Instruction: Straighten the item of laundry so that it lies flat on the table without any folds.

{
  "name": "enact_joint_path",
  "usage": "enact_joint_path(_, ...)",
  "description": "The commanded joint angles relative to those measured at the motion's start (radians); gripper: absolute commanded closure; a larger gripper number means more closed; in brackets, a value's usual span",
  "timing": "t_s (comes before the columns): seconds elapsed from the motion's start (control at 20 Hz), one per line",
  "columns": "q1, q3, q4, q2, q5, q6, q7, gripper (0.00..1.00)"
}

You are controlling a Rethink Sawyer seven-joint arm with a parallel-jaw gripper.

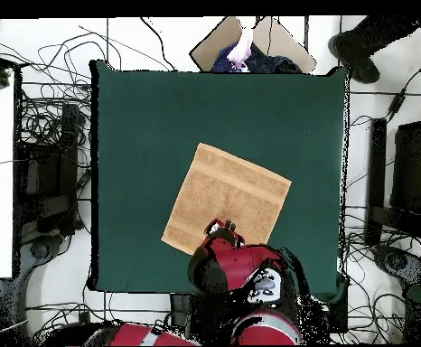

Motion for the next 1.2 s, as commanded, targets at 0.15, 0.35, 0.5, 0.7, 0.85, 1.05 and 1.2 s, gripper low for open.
enact_joint_path(0.15, -0.018, 0.159, 0.060, -0.035, -0.028, 0.003, 0.036, 1.00)
enact_joint_path(0.35, 0.018, 0.101, 0.041, 0.014, -0.019, -0.054, 0.048, 1.00)
enact_joint_path(0.5, 0.033, 0.062, 0.032, 0.036, -0.021, -0.084, 0.045, 1.00)
enact_joint_path(0.7, 0.035, 0.024, 0.045, 0.035, -0.031, -0.102, 0.038, 1.00)
enact_joint_path(0.85, 0.018, 0.014, 0.057, 0.028, -0.043, -0.115, 0.035, 1.00)
enact_joint_path(1.05, -0.005, 0.022, 0.071, 0.003, -0.057, -0.102, 0.029, 1.00)
enact_joint_path(1.2, -0.013, 0.028, 0.066, 0.005, -0.060, -0.101, 0.028, 1.00)
